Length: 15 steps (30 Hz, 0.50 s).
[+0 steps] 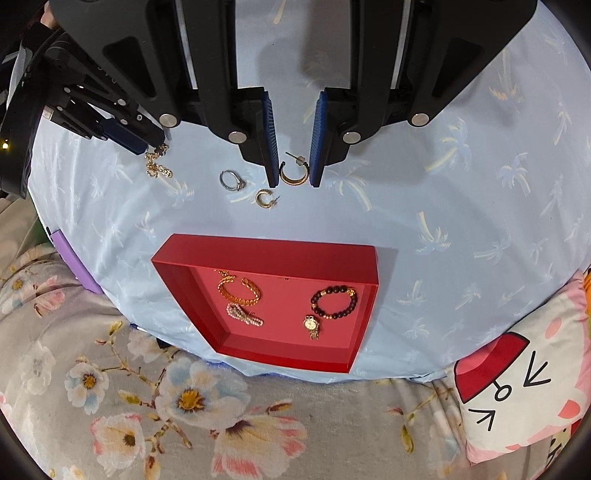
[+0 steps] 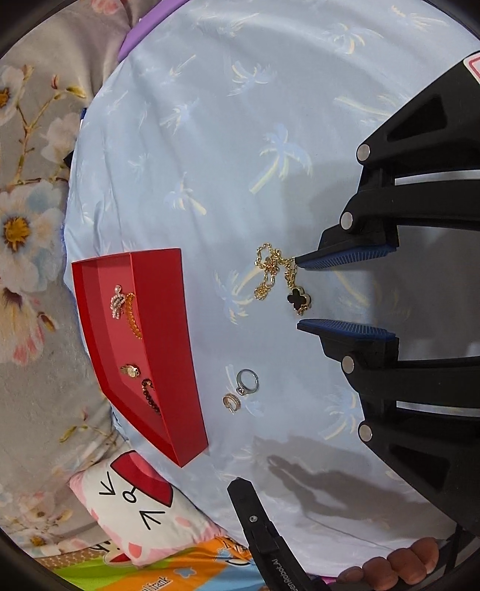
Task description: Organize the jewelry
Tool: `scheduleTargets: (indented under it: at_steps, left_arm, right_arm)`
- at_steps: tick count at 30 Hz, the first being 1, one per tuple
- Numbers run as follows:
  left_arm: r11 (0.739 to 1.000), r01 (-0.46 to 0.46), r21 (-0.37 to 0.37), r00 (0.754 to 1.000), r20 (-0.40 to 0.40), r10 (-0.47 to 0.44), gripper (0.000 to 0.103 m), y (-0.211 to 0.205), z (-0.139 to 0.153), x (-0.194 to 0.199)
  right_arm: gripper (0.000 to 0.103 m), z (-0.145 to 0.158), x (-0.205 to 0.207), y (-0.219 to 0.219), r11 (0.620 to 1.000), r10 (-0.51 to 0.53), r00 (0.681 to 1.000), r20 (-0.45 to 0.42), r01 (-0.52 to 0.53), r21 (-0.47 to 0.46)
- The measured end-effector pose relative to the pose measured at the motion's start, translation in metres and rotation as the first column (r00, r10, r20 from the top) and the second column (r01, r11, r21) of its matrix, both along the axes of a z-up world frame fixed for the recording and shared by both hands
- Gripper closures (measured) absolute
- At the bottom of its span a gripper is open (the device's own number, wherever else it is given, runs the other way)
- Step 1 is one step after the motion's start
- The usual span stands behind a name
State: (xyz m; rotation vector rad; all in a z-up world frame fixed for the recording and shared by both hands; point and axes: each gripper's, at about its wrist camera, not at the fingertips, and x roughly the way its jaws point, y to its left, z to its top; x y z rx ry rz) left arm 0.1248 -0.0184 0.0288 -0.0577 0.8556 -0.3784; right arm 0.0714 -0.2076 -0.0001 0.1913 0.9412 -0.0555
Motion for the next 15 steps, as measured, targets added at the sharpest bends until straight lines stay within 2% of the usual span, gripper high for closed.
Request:
scheduleTargets:
  at_steps: [4, 7, 15]
  left_arm:
    - [1.000, -0.009, -0.004, 1.000, -0.010, 0.009, 0.087, 0.0025, -0.0039, 0.0016]
    - [1.000, -0.014, -0.003, 1.000, -0.012, 0.013, 0.087, 0.0047, -0.0054, 0.0027]
    - [1.000, -0.013, -0.003, 1.000, -0.015, 0.013, 0.087, 0.0056, -0.0070, 0.0030]
  right_arm:
    - [0.079, -0.0009, 0.0059, 0.0030, 1.000, -0.003, 1.000, 0.003, 0.003, -0.023]
    - [0.089, -0.0021, 0.0087, 0.0050, 0.999, -0.001, 1.000, 0.002, 0.002, -0.046]
    - [0.092, 0.0053, 0.0056, 0.0016, 0.999, -0.011, 1.000, 0.021, 0.011, -0.045]
